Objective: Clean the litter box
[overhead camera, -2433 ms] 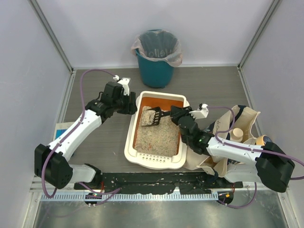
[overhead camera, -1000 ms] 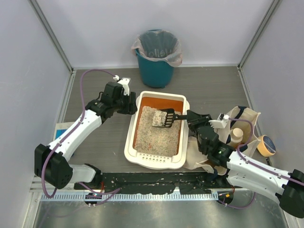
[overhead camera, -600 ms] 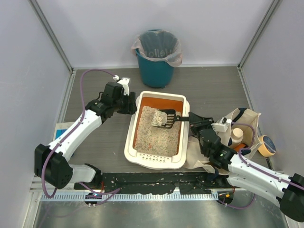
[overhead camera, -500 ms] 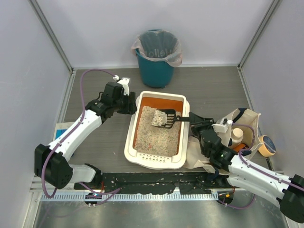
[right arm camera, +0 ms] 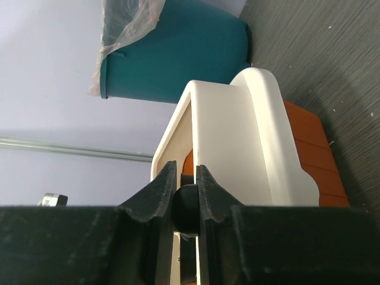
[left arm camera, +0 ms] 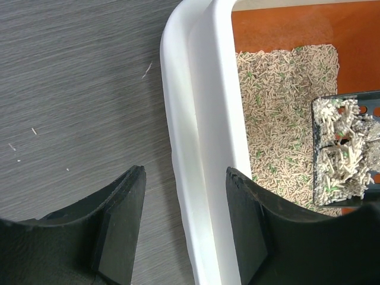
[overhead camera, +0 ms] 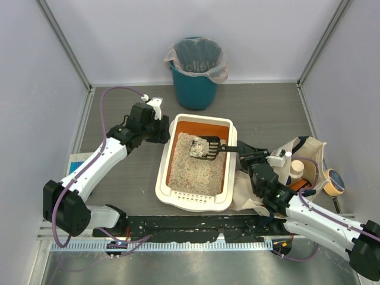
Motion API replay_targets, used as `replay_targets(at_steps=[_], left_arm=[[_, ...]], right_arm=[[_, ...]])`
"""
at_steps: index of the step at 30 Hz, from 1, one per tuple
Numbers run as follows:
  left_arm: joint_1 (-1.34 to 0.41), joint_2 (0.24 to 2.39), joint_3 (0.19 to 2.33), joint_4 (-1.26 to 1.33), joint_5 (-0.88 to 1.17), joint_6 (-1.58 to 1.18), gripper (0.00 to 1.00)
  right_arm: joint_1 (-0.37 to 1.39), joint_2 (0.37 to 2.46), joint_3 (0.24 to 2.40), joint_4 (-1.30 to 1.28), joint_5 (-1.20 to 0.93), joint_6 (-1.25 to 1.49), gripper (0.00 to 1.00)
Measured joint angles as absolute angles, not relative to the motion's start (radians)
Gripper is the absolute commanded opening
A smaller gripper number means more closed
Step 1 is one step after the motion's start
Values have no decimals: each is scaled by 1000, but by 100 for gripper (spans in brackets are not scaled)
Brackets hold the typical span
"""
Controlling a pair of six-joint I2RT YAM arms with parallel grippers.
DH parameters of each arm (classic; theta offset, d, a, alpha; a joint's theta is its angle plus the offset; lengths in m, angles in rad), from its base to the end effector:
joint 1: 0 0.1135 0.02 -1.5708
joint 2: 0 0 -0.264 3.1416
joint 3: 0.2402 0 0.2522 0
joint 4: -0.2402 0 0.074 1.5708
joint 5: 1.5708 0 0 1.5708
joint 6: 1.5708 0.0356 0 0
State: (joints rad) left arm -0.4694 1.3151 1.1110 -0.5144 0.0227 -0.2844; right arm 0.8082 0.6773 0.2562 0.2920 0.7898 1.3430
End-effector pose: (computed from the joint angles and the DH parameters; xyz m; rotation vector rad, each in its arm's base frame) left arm 0.2563 -0.1309 0.3059 0.2266 2.3134 -0.4129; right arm 0.1292 0.0987 0.2208 1.0160 1.4280 0.9462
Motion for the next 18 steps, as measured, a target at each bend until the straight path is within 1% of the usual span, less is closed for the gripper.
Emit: replay_targets(at_steps=[2,6,18], left_arm=[[-470,1315,1110,-515,21,-283,60],[-470,1315,1110,-515,19,-281,60],[-472,1315,1110,-516,19,-280,60]], right_arm=[[798,675,228,339,779,1344,1],[788,705,249,338,750,1335,1],[738,738,204,456,654,1355,1]])
